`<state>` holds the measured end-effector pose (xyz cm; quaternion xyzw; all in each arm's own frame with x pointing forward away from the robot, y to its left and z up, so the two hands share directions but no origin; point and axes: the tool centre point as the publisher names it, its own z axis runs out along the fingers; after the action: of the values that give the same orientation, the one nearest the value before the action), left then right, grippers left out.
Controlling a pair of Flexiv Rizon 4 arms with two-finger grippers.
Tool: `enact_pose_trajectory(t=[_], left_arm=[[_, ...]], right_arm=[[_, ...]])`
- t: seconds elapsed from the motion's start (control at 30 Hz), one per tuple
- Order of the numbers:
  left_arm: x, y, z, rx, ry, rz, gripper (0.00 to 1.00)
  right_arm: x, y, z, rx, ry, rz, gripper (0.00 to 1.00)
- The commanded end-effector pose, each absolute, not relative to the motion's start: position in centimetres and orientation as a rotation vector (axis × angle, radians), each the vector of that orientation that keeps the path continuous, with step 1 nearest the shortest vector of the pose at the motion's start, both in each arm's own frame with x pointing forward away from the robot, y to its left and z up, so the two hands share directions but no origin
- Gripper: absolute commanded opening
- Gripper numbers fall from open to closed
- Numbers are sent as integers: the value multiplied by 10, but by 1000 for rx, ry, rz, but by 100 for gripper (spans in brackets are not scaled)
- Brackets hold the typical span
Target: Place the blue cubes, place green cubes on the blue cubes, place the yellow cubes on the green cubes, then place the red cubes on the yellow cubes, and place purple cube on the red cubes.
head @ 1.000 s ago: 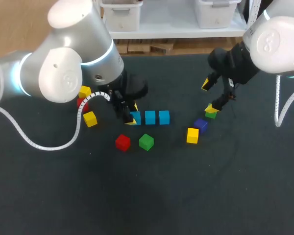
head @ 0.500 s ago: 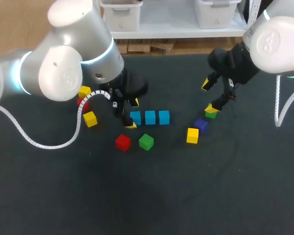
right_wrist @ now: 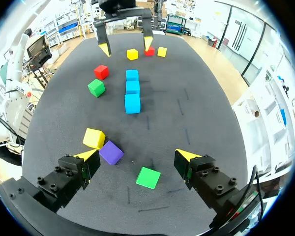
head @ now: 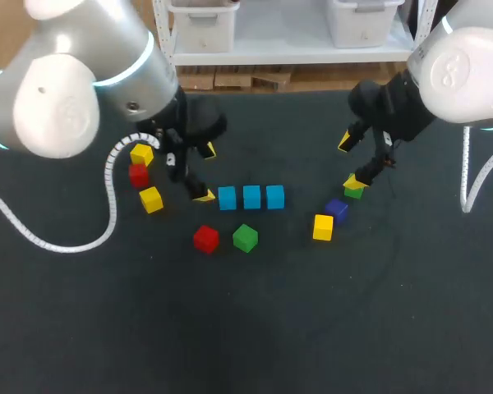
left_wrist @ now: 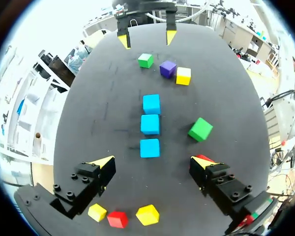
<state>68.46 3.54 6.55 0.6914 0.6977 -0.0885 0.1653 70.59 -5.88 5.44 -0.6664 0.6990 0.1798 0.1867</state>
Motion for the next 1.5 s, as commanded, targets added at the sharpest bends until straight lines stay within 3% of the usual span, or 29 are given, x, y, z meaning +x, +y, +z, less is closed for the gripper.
enact_pose_trajectory(t=[0.03, 1.5], left_arm=[[663, 53, 87, 1900, 1970, -263, 100], [647, 61, 108, 1826, 2021, -289, 100]], right_arm=[[706, -59, 54, -1877, 1966, 510, 100], [722, -66, 57, -1985, 1878, 457, 100]])
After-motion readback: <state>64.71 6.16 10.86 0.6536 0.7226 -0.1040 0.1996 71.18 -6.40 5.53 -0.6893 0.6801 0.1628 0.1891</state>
